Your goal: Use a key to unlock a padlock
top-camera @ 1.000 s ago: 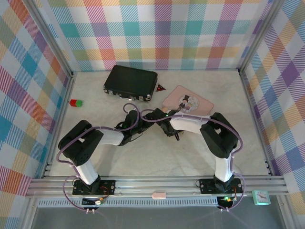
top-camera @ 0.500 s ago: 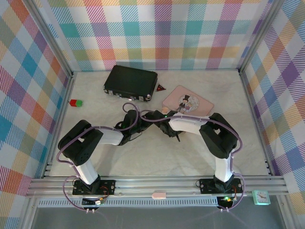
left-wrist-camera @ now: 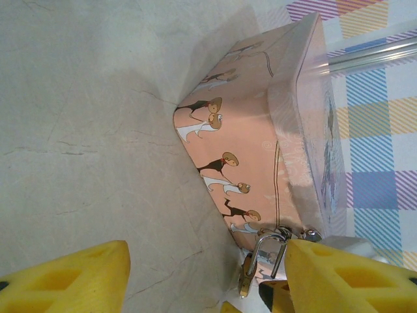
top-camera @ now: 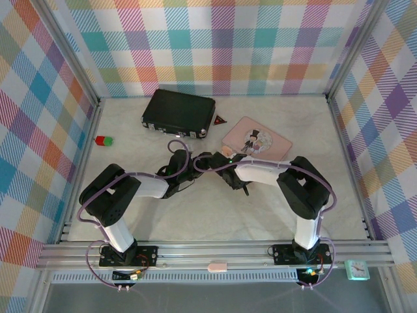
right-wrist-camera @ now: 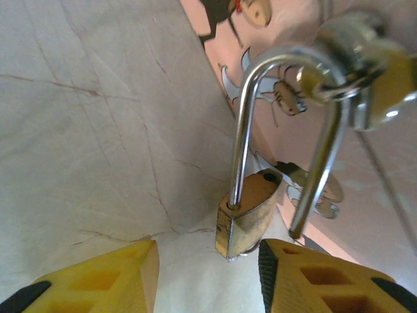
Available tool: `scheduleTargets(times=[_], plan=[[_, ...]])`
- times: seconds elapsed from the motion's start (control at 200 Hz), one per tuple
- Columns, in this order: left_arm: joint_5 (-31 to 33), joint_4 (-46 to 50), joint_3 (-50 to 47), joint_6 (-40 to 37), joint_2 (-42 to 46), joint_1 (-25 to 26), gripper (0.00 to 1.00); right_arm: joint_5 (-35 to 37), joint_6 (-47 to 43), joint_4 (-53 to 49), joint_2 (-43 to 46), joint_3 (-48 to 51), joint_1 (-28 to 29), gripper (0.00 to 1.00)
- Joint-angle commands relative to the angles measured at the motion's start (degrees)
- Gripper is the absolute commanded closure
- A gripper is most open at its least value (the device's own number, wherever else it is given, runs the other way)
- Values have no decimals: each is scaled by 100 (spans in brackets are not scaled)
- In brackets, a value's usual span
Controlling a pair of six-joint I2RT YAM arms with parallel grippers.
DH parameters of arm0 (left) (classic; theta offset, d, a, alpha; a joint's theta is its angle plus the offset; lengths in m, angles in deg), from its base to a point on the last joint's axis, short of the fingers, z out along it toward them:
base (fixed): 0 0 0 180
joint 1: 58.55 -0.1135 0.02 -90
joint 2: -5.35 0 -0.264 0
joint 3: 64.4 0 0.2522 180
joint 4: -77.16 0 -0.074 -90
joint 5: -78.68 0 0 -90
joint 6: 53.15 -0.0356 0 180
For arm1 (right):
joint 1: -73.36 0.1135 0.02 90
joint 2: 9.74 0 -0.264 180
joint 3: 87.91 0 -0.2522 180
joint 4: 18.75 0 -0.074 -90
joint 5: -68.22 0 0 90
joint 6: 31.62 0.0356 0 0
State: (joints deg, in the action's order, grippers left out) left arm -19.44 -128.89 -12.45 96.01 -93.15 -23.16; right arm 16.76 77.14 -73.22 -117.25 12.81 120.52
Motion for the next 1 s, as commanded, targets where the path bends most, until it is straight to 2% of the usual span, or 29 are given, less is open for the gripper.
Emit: scheduleTargets(times=[0.0, 0.315, 0.4, 0.475, 0.625, 0.995], plan=[[-110, -156, 127, 77, 46, -77, 36, 105, -31, 154, -49, 15, -108, 55], [-135, -174, 152, 105, 79, -77, 37, 368, 73, 347, -172, -58, -256, 47], [-178, -215, 171, 130, 50, -77, 37, -182, 37, 508, -257, -42, -408, 47], [-190, -244, 169, 149, 50, -77, 37, -626, -6, 678, -271, 31, -513, 51], [-180, -253, 127, 157, 81, -81, 37, -1064, -92, 922, -118, 251, -533, 64], [-419, -681, 127, 175, -165, -78, 38, -1178, -380, 1161, 325, 430, -626, 84]])
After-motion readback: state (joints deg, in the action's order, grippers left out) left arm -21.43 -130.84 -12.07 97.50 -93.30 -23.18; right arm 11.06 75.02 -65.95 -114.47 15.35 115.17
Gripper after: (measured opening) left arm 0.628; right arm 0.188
